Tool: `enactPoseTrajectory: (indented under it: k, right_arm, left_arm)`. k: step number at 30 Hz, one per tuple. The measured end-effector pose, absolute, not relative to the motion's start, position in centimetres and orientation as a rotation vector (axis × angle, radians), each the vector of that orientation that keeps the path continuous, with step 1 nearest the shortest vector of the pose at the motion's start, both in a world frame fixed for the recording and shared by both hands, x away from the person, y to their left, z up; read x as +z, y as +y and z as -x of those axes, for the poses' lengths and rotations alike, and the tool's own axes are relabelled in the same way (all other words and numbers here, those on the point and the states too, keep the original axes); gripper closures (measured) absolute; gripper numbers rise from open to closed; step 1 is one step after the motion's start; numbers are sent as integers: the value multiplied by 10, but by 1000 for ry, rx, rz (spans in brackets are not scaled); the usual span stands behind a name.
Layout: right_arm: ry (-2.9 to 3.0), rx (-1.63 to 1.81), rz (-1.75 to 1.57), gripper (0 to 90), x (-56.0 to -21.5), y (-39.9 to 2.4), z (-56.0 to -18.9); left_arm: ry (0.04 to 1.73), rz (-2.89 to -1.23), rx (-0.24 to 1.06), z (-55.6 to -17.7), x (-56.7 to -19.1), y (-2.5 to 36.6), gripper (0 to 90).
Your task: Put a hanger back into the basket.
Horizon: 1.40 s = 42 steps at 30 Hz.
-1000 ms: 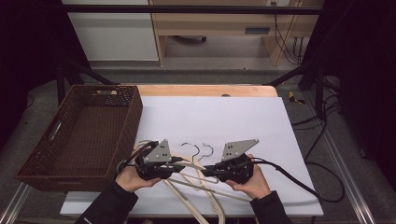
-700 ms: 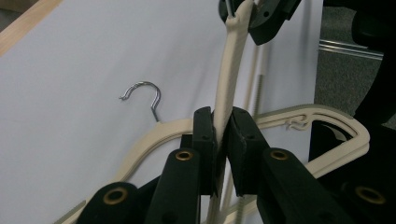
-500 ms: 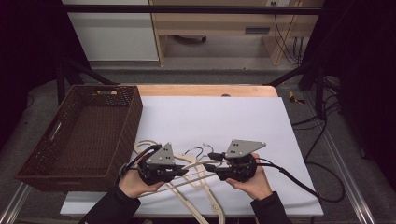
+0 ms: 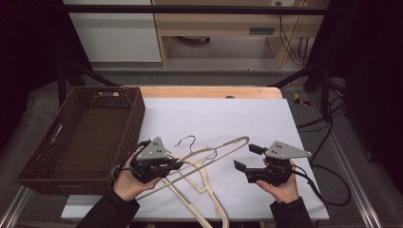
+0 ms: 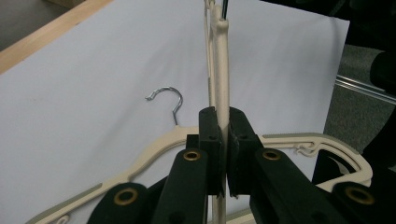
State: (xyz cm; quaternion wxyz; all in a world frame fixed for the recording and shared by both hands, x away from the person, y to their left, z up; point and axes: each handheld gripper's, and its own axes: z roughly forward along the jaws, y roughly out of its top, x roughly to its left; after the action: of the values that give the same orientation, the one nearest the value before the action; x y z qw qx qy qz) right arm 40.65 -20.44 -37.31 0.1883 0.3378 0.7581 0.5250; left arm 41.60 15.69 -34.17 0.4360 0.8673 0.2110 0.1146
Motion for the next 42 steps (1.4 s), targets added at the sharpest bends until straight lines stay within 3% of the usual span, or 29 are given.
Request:
enactPoseTrajectory:
  k: [13,24,42]
  right_arm:
    - [2009,1389,-1109,80,-387,-236,-396]
    - [1965,1391,-1149,69,-386,-244,-394]
    - [1990,1381,-1145,71,-389,-244,-396]
  left_arm:
    - [589,-2042,434,-414,-288,191,863]
    - [624,-2013,457,-435,-245,228,863]
    - [811,-1972,560,-486,-256,331,862]
